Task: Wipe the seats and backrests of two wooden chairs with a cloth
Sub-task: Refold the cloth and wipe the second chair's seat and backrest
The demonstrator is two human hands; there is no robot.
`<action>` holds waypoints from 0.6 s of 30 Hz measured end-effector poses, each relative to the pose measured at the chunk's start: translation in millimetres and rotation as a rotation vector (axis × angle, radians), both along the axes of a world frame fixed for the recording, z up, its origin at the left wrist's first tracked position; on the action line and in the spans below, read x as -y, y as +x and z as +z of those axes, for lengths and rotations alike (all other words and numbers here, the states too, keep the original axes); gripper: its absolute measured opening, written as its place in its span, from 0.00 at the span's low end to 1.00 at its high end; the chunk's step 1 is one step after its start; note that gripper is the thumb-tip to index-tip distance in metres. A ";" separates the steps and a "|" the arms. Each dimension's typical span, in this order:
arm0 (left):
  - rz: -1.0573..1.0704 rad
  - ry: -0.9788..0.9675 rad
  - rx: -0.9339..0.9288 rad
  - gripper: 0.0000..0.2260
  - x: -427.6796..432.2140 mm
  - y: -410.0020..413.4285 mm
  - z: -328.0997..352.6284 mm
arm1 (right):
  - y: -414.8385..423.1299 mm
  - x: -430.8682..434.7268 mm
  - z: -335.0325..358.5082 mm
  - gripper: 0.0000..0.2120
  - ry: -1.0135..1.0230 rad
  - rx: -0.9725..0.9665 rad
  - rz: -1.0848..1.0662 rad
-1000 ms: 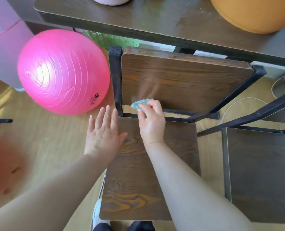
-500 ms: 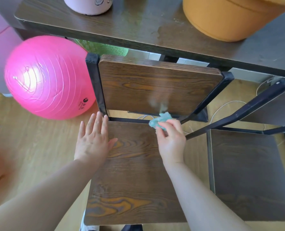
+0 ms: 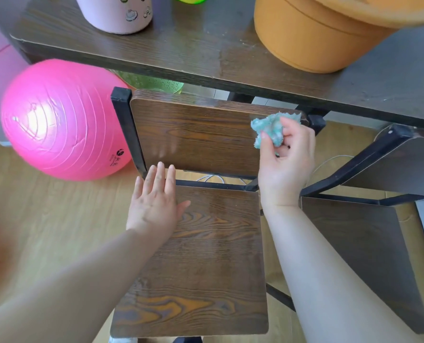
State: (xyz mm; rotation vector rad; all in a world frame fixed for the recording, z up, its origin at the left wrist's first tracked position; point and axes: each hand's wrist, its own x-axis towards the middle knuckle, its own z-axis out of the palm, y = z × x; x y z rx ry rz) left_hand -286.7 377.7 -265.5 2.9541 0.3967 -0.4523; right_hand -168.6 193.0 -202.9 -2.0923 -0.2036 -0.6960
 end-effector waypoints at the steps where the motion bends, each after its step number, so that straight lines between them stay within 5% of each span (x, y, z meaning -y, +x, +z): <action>1: 0.001 -0.007 0.003 0.36 1.7 2.3 0.2 | -1.2 -2.8 -4.2 0.12 0.007 0.011 0.000; 7: 0.005 -0.021 0.015 0.36 5.2 8.5 -2.6 | -15.4 -26.8 -60.0 0.09 -0.119 0.007 0.080; 18: 0.039 -0.020 -0.019 0.37 -2.4 -3.3 -12.6 | -41.3 -54.1 -148.9 0.09 -0.362 -0.349 0.280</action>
